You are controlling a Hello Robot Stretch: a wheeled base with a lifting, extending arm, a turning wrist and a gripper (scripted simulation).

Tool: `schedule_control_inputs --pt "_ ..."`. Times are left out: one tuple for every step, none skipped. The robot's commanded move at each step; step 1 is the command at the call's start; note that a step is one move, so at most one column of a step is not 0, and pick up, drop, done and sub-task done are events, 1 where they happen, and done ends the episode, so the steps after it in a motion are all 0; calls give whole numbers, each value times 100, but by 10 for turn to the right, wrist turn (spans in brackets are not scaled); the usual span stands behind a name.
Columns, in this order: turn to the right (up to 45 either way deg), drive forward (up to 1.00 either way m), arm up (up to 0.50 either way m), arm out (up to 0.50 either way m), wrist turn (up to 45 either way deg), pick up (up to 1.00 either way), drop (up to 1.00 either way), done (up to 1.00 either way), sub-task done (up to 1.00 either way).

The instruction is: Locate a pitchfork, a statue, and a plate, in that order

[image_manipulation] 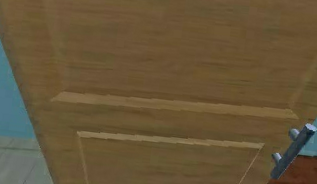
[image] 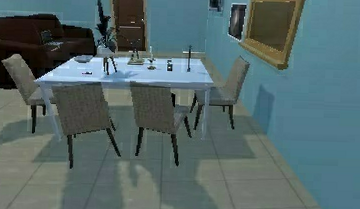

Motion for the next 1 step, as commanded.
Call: schedule_control_inputs --pt "180 0 0 0 0 0 0 0 0"
